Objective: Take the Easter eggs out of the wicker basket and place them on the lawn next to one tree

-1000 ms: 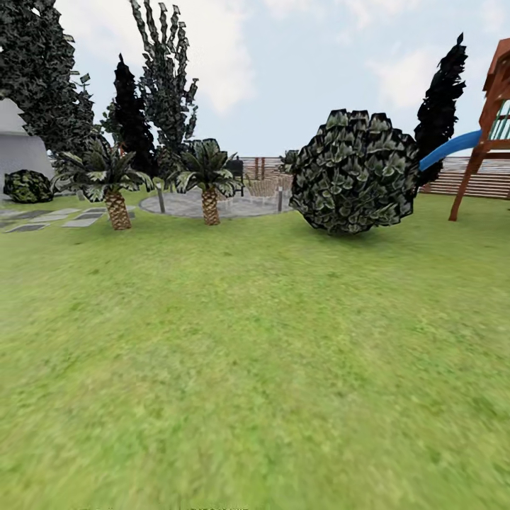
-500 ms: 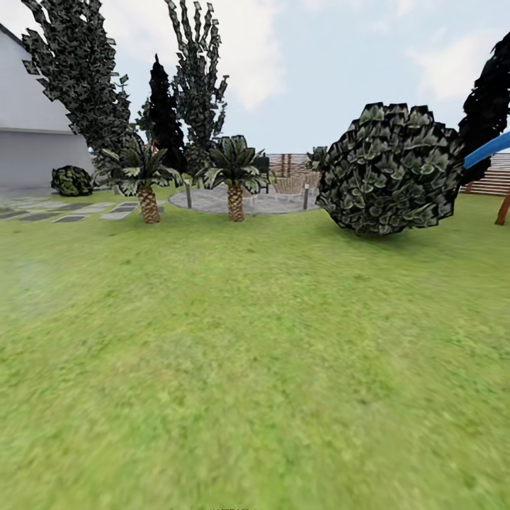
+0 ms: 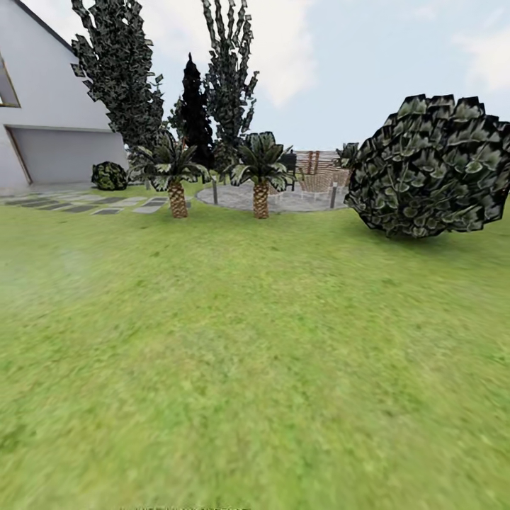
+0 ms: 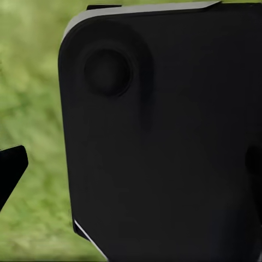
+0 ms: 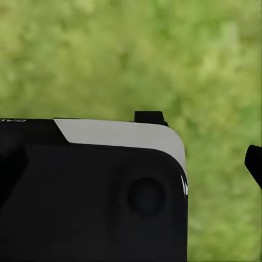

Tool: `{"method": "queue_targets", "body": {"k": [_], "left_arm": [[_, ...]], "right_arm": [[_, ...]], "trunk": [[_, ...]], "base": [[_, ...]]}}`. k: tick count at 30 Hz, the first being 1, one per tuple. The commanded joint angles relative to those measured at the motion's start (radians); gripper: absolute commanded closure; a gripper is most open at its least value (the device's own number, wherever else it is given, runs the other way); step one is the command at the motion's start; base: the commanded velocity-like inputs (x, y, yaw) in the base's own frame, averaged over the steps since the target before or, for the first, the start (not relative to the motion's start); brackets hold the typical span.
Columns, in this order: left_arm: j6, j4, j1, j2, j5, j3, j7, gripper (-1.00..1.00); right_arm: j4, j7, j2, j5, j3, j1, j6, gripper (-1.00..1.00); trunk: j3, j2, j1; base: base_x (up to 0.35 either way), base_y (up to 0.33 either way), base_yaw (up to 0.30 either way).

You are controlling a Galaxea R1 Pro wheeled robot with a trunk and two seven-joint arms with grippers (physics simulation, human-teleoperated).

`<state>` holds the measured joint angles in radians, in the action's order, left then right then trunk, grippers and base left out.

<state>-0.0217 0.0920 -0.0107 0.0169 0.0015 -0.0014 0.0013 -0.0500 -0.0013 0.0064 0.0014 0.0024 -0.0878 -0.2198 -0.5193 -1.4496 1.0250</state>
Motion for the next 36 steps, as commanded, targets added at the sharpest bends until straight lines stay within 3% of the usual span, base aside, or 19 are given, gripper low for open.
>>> {"method": "queue_targets", "body": {"k": [1,36], "left_arm": [[-0.001,0.002,0.0,0.0,0.0,0.0,0.0,-1.0],[-0.001,0.002,0.0,-0.003,0.001,0.001,0.002,-1.0]], "right_arm": [[0.001,0.0,0.0,0.0,0.0,-0.001,-0.004,-1.0],[0.001,-0.002,0.003,0.002,0.001,0.0,-0.007,-1.0]], "trunk": [[-0.001,0.0,0.0],[-0.019,0.0,0.0]], "base": [[0.0,0.0,0.255],[0.0,0.0,0.266]]}}
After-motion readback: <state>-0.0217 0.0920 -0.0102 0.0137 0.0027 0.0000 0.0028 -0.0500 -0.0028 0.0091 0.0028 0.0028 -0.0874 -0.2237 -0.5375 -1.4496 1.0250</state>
